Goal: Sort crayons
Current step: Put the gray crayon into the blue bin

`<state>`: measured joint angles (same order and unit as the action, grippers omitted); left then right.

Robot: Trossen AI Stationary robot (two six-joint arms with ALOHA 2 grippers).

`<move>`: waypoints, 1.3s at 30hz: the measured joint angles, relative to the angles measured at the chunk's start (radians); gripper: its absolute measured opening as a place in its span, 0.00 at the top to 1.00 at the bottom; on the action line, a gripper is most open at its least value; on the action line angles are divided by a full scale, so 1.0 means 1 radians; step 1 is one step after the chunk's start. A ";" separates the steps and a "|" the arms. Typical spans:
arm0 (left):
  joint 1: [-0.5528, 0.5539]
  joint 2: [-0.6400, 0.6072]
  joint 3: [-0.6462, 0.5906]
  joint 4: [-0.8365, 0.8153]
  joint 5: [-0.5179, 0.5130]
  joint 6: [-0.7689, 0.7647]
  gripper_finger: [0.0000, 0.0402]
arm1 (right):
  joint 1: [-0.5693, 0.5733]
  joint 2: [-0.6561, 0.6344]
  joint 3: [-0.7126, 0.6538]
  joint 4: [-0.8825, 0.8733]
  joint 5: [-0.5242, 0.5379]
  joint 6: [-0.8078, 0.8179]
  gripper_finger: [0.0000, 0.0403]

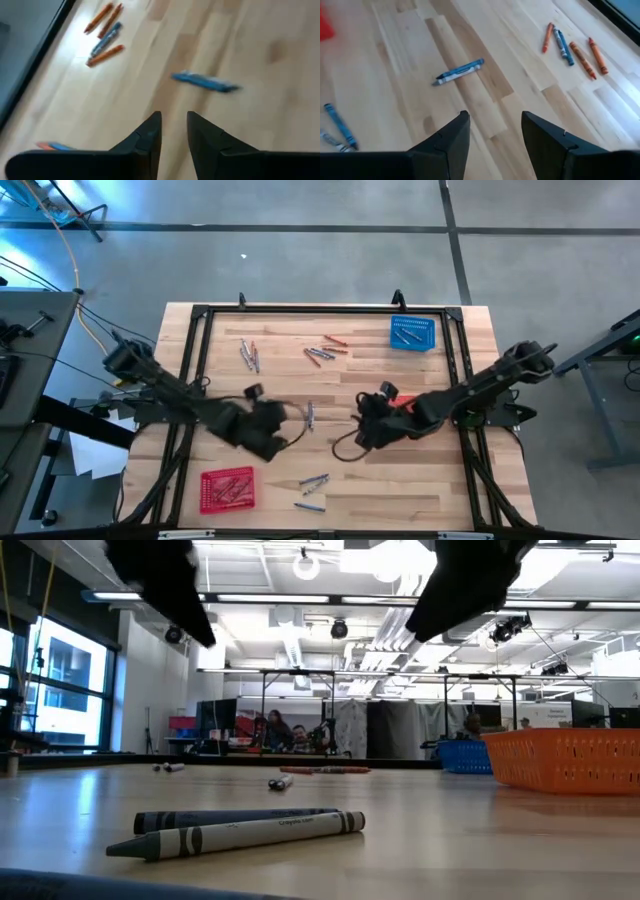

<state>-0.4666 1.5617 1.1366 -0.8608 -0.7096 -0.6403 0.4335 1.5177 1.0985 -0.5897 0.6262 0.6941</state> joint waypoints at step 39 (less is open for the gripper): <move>0.383 0.315 -0.001 0.393 0.517 0.170 0.71 | 0.039 0.000 0.000 -0.080 0.013 0.147 0.57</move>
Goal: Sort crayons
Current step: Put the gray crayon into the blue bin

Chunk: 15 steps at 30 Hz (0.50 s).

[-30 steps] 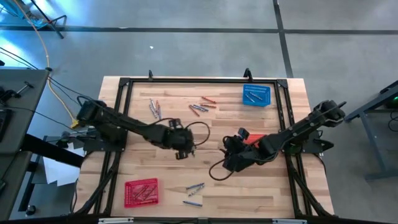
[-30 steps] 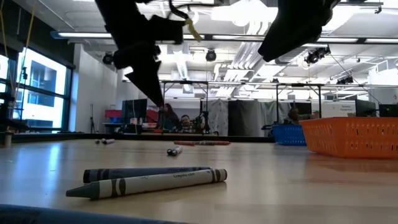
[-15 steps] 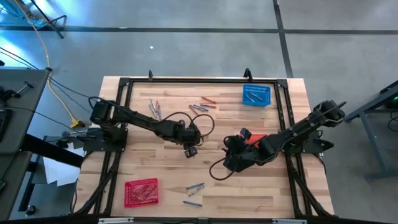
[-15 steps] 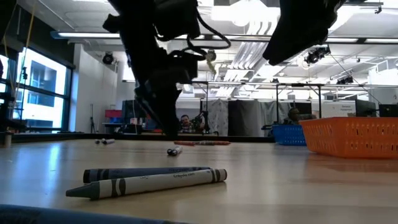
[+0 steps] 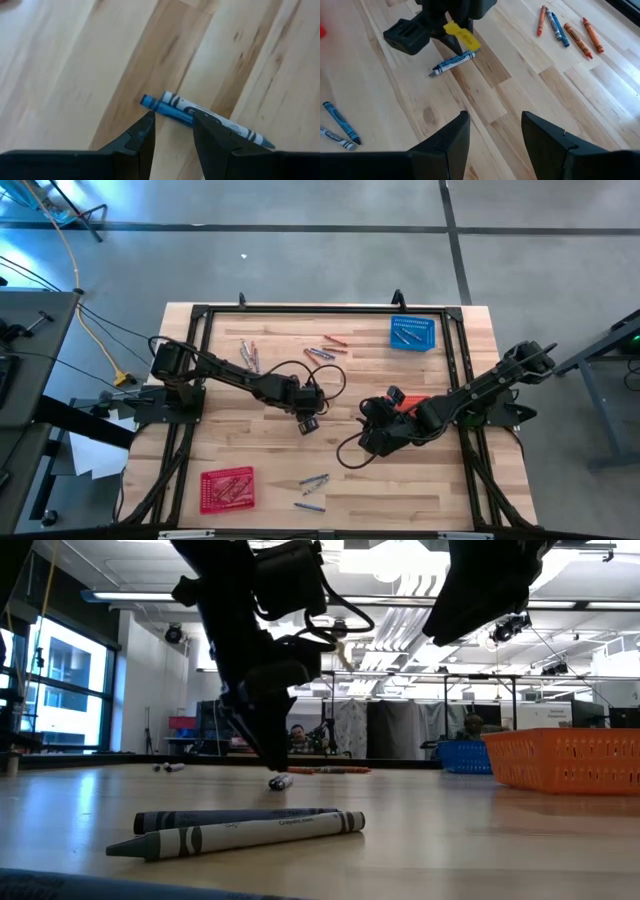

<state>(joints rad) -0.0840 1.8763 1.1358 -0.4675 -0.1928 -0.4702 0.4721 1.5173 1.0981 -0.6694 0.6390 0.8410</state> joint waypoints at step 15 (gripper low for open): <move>0.039 0.000 0.000 0.001 -0.026 -0.028 0.71 | 0.000 0.000 0.000 0.000 0.000 -0.003 0.57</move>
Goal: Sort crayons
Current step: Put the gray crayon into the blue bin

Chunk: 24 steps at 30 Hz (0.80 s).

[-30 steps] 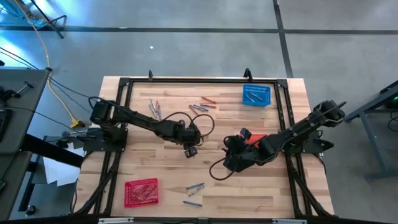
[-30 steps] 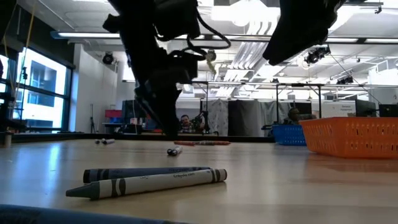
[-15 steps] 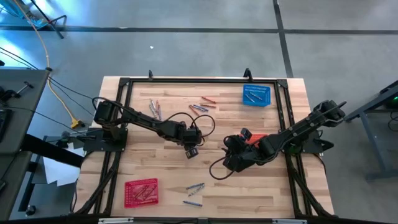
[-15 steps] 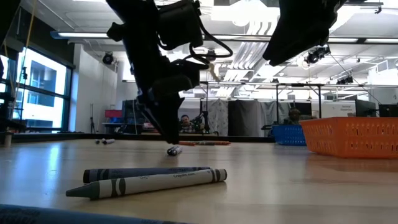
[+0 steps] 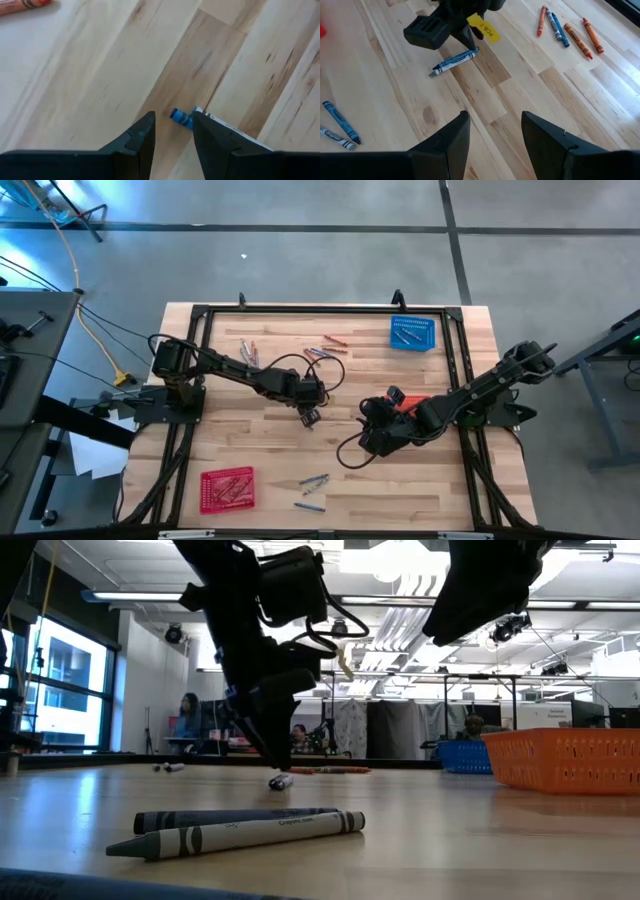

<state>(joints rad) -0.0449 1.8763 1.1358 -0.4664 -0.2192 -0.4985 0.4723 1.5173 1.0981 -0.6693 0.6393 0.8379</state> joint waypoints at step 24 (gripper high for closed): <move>-0.071 -0.040 0.001 0.072 0.013 0.224 0.71 | 0.000 0.000 0.000 -0.006 0.005 -0.008 0.57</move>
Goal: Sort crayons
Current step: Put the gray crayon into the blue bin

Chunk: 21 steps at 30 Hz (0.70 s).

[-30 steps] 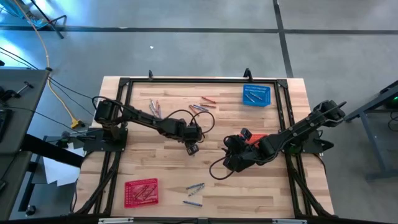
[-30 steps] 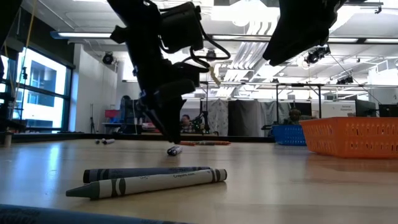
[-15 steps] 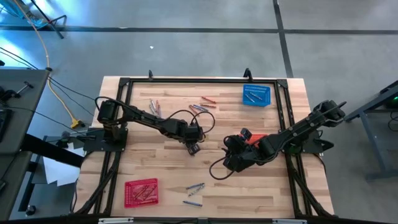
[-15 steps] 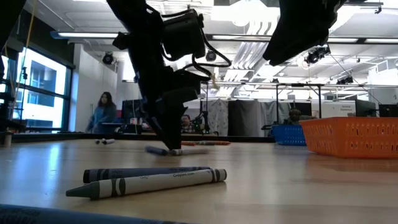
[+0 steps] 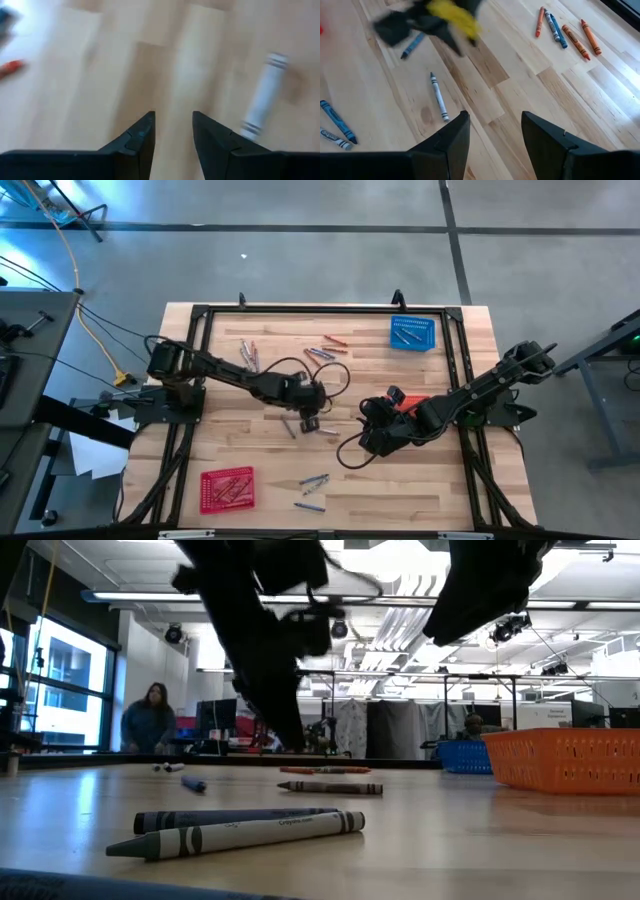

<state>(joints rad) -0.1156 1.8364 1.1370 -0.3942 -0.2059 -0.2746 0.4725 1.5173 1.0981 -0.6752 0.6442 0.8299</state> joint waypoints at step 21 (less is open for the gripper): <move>-0.133 0.087 -0.001 0.156 0.056 0.180 0.71 | 0.000 0.000 0.000 0.004 0.000 0.000 0.57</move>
<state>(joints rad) -0.2482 1.9236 1.1362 -0.2382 -0.1495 -0.0945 0.4725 1.5177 1.0977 -0.6713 0.6441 0.8303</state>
